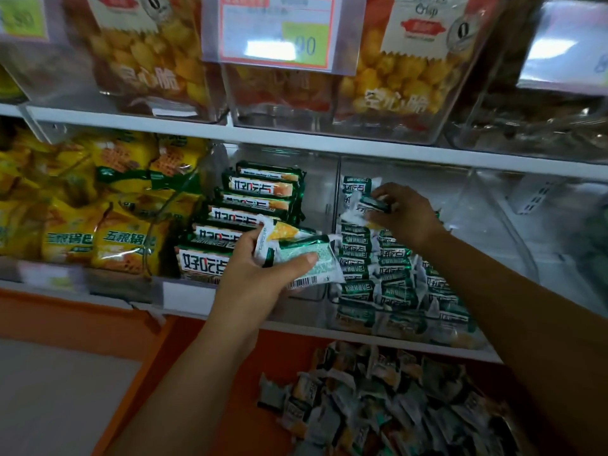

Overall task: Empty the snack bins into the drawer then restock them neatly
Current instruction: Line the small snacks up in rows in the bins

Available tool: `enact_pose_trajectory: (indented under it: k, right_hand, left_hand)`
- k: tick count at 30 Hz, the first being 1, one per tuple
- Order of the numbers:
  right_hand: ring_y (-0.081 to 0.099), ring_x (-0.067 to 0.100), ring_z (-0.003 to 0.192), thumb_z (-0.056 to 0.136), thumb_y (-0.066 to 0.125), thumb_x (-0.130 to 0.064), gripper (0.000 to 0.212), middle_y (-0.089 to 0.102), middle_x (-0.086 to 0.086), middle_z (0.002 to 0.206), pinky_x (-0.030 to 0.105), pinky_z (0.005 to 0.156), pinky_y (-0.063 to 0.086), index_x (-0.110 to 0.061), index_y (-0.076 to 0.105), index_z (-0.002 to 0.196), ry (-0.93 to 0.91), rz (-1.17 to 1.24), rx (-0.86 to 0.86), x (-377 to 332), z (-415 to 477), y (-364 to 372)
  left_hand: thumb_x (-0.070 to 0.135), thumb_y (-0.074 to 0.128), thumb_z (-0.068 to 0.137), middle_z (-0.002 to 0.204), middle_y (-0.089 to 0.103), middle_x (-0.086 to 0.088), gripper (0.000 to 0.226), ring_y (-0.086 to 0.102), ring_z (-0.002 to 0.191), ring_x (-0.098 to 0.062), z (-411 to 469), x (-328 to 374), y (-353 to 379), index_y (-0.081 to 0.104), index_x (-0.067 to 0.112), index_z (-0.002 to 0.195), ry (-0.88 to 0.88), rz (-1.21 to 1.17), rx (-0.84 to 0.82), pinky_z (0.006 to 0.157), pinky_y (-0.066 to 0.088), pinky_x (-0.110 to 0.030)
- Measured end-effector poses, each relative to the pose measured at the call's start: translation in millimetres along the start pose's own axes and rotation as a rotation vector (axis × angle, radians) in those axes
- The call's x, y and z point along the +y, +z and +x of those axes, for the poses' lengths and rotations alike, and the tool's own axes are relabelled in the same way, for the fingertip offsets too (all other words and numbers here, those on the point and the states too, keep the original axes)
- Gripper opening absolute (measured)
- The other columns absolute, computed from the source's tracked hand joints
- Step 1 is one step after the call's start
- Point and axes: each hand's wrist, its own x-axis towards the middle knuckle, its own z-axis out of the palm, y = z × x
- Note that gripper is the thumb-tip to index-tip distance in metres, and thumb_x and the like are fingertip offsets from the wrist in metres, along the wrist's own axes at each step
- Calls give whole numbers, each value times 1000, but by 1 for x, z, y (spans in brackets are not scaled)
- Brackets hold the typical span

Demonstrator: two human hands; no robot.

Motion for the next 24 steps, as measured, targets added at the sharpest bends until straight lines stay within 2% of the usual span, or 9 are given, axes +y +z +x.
enact_pose_trajectory:
  k: [4,9,11,14,15,17,18,20,24]
  right_hand:
    - [58,20,72,87,70,-28,36,58,13,119,10,66,42,-22,65,122,-25,-167,-55,8,29,19]
    - [56,28,100,91,65,-36,44,42,13,127,28,96,41,-21,59,131,-5,-237,42,15,18,28]
    - [54,25,90,91,63,-37,41,43,12,115,29,90,44,-22,61,130,4,-178,38,21,20,34]
    - [47,14,66,93,60,-38,41,42,8,95,23,63,39,-25,59,132,-13,-143,-18,24,23,37]
    - [49,15,70,94,58,-39,43,42,9,99,24,64,41,-26,55,135,-5,-171,-35,21,21,36]
    - [50,25,99,96,54,-40,50,42,13,115,30,88,43,-26,43,142,14,-218,29,12,11,31]
    - [46,29,110,96,53,-40,50,43,16,120,34,97,40,-25,41,143,5,-181,103,4,0,26]
    - [55,31,106,98,49,-41,36,54,16,114,41,94,48,-22,50,129,3,53,175,-21,-36,14]
    - [64,16,87,87,55,-43,23,63,1,91,36,78,55,-24,56,100,-54,520,-31,-63,-124,5]
  left_hand:
    - [55,91,37,150,36,3,120,57,119,-25,7,-2,-6,35,47,143,6,-89,-31,85,58,-44]
    - [52,92,40,143,34,11,119,56,118,-25,9,-3,-5,34,46,144,6,-128,-24,87,57,-45]
    - [62,92,36,146,43,5,114,57,121,-27,10,-3,-5,42,48,137,4,-120,-20,90,55,-47]
    - [66,91,33,151,41,2,117,53,127,-28,9,-2,-3,42,49,138,14,-140,-53,94,52,-49]
    - [60,92,36,155,34,4,118,51,129,-28,8,-2,-2,38,48,140,14,-171,-66,94,53,-48]
    - [50,88,39,154,26,10,122,48,130,-27,6,-1,-1,31,45,146,11,-234,-94,96,52,-47]
    - [49,86,38,149,28,11,123,50,129,-26,5,-1,0,29,45,147,9,-252,-100,97,52,-47]
    - [51,91,35,144,35,12,126,54,125,-24,2,1,2,30,47,146,14,-263,-116,98,52,-46]
    - [51,93,42,135,53,9,92,61,117,-22,-2,0,7,47,45,122,-4,-256,-134,95,53,-47]
